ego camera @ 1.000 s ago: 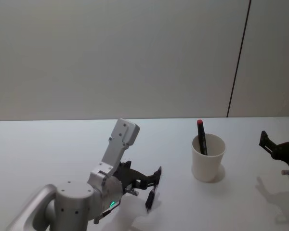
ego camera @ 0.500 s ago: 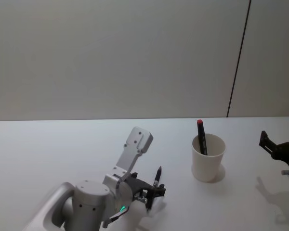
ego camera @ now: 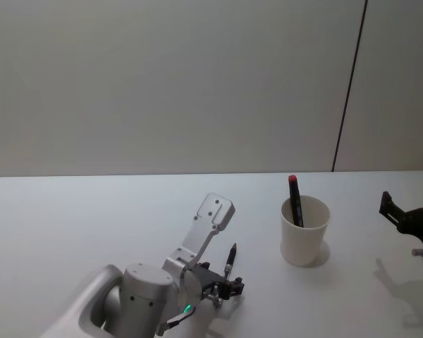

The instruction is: Place the pen into the pen holder.

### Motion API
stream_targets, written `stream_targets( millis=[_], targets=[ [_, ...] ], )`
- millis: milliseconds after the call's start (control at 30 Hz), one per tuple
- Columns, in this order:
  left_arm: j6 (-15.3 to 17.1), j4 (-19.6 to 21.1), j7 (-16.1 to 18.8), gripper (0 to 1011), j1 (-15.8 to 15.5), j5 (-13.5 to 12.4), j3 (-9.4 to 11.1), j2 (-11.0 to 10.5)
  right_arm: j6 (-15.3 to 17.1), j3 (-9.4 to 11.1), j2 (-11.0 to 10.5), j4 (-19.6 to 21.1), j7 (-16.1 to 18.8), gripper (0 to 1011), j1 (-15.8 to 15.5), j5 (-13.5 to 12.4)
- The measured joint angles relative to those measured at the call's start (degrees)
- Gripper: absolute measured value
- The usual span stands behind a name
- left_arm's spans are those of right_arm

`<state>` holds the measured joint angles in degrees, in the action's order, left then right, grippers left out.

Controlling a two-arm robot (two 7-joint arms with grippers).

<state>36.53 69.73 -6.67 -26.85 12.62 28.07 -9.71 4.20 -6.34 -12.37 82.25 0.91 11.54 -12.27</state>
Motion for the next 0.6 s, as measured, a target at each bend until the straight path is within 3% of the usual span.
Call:
stream_targets(
  millis=[600],
  targets=[
    [2.7,-2.3,-0.9,287,-1.4,-3.2,0.6,1.3,0.0,0.0,0.0,0.0,0.0,1002,0.0,0.0]
  ],
)
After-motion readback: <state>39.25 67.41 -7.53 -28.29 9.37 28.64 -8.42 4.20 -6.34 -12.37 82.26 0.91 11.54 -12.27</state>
